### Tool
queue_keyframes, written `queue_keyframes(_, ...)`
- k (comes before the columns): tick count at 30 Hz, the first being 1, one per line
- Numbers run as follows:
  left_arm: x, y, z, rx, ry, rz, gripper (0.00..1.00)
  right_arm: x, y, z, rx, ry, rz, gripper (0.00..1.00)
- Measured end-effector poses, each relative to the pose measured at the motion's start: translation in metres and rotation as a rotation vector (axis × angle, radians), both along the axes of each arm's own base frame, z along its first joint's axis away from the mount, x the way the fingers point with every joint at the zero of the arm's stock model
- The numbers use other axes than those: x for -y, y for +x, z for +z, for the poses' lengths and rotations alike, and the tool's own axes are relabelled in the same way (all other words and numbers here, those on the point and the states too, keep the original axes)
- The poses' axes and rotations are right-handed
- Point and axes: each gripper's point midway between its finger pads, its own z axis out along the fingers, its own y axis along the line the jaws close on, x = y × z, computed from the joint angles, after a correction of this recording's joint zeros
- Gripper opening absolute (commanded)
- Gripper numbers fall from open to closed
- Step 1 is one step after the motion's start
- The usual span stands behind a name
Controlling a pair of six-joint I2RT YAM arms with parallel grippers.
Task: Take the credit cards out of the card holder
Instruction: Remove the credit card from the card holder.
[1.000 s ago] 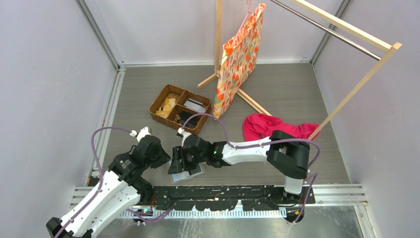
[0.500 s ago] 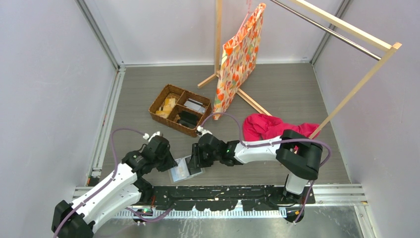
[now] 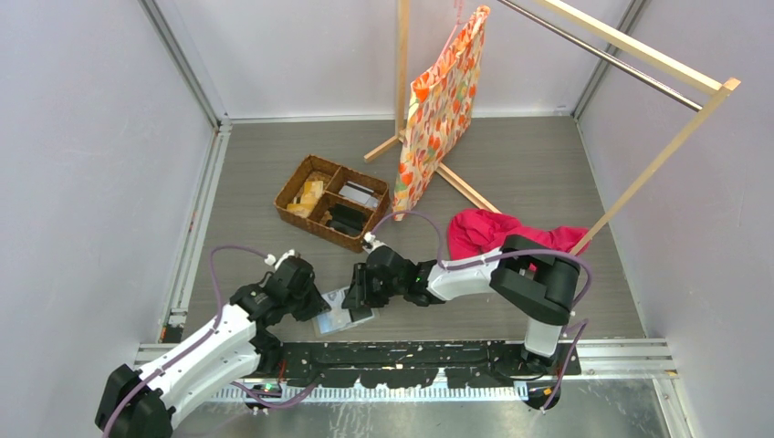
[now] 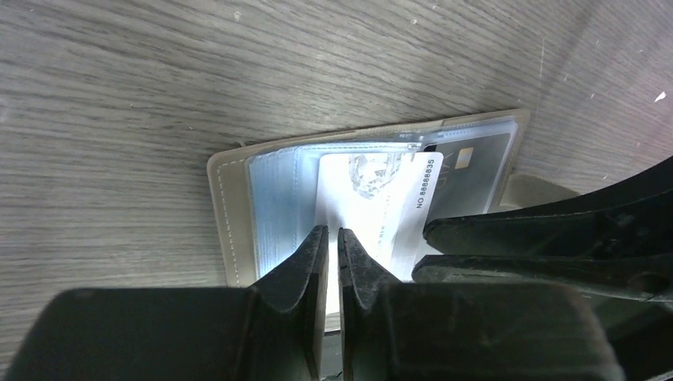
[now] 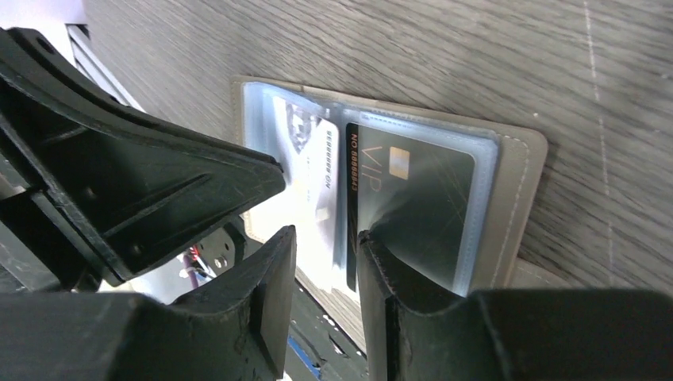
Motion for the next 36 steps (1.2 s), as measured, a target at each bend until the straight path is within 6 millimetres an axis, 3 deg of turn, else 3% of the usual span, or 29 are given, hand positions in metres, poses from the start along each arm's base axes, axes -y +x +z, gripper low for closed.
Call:
queue_keyframes(8, 0.006, 0.004, -0.001, 0.013, -0.039, 0.017, 0.10, -0.008, 0.003, -0.002, -0.022, 0.035, -0.019, 0.32)
queue_keyframes(17, 0.006, 0.003, 0.000, 0.025, -0.049, 0.019, 0.10, -0.009, 0.005, -0.009, -0.072, 0.083, -0.059, 0.01)
queue_keyframes(23, 0.005, 0.003, -0.001, 0.025, -0.048, 0.019, 0.10, -0.006, 0.006, -0.007, -0.092, 0.143, -0.085, 0.01)
queue_keyframes(36, 0.005, 0.003, -0.002, 0.019, -0.052, 0.030, 0.10, 0.031, 0.004, 0.000, -0.076, 0.149, -0.125, 0.01)
